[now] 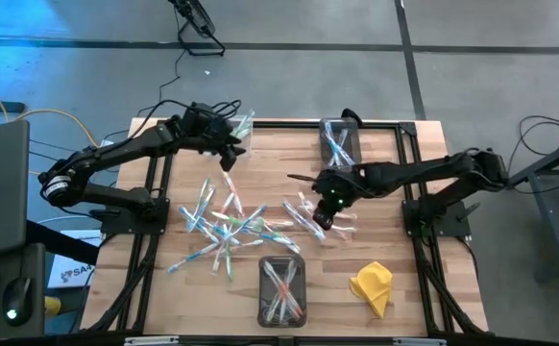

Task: Pick & Place Toothbrushes
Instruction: Put the blue toothbrush into the top black bin

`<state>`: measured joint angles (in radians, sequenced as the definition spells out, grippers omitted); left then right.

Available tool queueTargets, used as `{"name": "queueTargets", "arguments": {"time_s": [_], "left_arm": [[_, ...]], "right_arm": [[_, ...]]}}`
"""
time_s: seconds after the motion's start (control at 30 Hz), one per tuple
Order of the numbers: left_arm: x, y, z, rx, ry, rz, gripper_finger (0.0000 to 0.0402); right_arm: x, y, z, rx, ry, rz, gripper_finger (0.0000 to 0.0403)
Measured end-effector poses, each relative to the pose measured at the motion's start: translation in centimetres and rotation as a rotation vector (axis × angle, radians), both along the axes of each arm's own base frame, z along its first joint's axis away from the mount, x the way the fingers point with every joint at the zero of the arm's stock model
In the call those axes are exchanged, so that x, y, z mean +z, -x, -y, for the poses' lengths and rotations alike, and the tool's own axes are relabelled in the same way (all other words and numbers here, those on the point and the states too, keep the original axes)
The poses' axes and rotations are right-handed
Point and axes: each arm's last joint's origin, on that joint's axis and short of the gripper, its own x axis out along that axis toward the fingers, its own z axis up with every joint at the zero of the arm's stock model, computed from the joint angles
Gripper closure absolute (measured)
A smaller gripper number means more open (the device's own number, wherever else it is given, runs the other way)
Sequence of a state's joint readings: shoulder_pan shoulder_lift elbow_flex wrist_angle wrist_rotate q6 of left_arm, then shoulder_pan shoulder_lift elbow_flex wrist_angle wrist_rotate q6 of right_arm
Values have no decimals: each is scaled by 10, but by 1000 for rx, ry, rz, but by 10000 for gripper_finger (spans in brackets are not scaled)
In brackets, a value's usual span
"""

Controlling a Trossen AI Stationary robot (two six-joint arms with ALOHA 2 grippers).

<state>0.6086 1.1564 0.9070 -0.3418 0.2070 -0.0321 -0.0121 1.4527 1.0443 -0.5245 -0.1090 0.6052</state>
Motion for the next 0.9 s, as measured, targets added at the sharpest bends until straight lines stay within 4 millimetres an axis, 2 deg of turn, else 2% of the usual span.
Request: {"name": "queueTargets", "arguments": {"time_s": [0.1,0.23,0.57,0.63,0.8,0.9], "left_arm": [[2,-1,-1,-1,-15,20,215],[3,-2,-1,18,5,45,215],[4,-2,-1,32,23,58,215],[4,-2,-1,32,23,58,215],[4,-2,-2,45,16,55,215],[4,-2,-2,46,15,54,215]], "right_arm": [[5,-9,2,44,51,109,401],[12,-17,8,-59,97,214,401],[19,-25,14,-139,85,247,401],[21,-31,14,-140,84,238,401],[11,-58,13,-148,92,116,401],[3,-69,20,-214,68,57,401]]}}
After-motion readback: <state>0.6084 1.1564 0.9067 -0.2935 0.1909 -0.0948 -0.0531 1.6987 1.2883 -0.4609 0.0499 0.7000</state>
